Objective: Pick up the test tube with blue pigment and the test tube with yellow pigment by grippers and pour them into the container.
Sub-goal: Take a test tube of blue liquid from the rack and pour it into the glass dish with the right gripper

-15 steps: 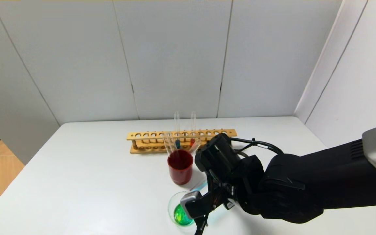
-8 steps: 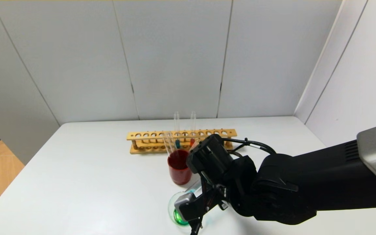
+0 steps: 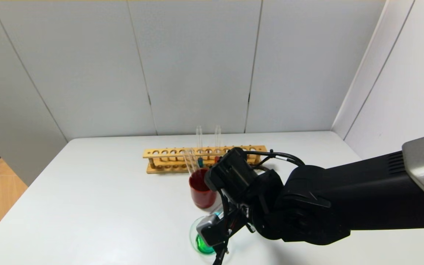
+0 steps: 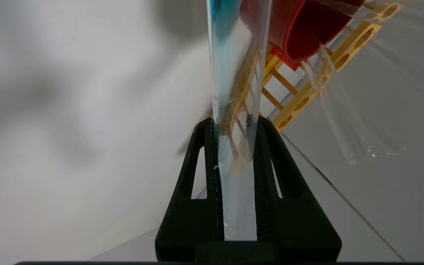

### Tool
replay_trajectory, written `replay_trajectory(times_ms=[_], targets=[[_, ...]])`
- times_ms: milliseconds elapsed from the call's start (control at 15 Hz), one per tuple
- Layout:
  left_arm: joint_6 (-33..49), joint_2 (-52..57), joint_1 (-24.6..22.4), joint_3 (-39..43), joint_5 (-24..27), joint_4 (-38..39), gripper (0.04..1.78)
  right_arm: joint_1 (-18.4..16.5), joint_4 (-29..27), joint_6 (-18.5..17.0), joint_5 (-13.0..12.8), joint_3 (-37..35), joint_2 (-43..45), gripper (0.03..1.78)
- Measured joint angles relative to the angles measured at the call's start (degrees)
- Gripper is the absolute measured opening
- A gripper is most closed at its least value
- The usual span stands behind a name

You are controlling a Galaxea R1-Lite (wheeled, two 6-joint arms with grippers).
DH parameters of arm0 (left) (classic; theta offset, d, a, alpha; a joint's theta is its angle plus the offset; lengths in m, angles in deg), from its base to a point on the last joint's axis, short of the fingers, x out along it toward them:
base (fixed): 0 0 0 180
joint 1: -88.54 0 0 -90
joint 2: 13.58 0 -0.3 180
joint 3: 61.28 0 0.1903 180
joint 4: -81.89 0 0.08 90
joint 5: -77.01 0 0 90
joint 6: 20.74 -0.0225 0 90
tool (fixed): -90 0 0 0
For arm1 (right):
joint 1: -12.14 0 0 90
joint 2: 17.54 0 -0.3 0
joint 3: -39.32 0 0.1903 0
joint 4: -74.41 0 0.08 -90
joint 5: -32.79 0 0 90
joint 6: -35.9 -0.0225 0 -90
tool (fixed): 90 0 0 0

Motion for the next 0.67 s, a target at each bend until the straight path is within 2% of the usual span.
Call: replay_trajectory(times_ms=[200, 333, 600, 667], targets=[[0.0, 0.0, 0.0, 0.0, 0.0, 0.0, 1.74, 0.2, -2.2, 0.3, -0.2, 1.7, -0.2, 0.33], [0.0, 0.0, 0.0, 0.0, 0.0, 0.0, 1.74, 0.9, -5.1, 0.5, -2.1, 3.4, -0.4, 0.33], [0.0, 0.0, 0.0, 0.0, 0.0, 0.0, 1.74, 1.4, -9.6, 0.7, -3.3, 6.6, -0.9, 0.33], [0.0, 0.0, 0.0, 0.0, 0.0, 0.0, 1.74, 1.6, -9.8, 0.9, -4.3, 7.0, -1.0, 0.33]])
